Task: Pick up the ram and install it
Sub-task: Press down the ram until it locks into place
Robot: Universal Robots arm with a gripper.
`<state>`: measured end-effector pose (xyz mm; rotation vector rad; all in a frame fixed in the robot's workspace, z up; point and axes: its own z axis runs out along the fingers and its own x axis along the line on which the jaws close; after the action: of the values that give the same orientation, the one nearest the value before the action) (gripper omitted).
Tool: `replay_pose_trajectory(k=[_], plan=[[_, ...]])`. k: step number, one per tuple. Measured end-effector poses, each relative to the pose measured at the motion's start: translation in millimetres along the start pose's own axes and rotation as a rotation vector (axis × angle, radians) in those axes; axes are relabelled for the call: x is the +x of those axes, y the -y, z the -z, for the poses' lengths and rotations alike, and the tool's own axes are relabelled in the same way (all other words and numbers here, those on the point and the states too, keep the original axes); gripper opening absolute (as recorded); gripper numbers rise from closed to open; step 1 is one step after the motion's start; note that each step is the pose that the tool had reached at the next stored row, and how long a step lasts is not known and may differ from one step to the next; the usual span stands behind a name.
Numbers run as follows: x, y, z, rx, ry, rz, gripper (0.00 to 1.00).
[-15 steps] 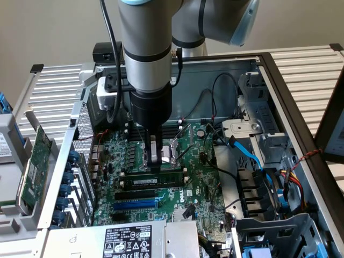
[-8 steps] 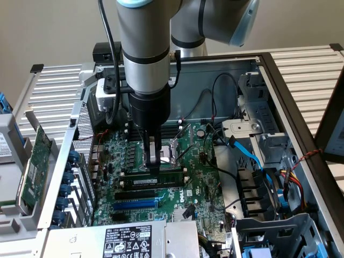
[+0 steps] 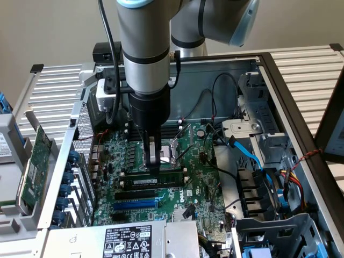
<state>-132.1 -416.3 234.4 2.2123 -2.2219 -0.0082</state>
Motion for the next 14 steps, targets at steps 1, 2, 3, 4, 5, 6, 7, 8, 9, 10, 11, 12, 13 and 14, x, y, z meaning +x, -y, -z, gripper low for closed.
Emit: replay_pose_trajectory(k=[1, 2, 3, 4, 5, 6, 7, 8, 9, 10, 11, 12, 13, 14], plan=[[0.0, 0.0, -0.5, -0.0001, -0.0003, 0.0, 0.11], [0.0, 0.0, -1.2, 0.0, -0.0003, 0.0, 0.11], [0.0, 0.0, -1.9, 0.0001, -0.0004, 0.0, 0.11], [0.0, 0.0, -2.6, 0.0002, -0.0003, 0.0, 0.11], [0.0, 0.0, -3.1, 0.0002, -0.0004, 0.0, 0.11], [0.0, 0.0, -3.6, 0.0001, -0.0005, 0.0, 0.11], [0.1, 0.0, -3.9, -0.0001, -0.0008, 0.0, 0.11], [0.1, 0.0, -4.2, -0.0001, -0.0008, 0.0, 0.11], [0.1, 0.0, -4.3, -0.0002, -0.0009, 0.0, 0.11], [0.0, 0.0, -4.4, -0.0001, -0.0006, 0.0, 0.11], [0.1, 0.0, -4.5, 0.0001, -0.0004, 0.0, 0.11], [0.4, 0.0, -4.6, 0.0001, -0.0003, 0.0, 0.11], [0.8, 0.0, -4.6, 0.0001, -0.0003, 0.0, 0.11], [1.2, 0.0, -4.6, 0.0001, -0.0002, 0.0, 0.11]])
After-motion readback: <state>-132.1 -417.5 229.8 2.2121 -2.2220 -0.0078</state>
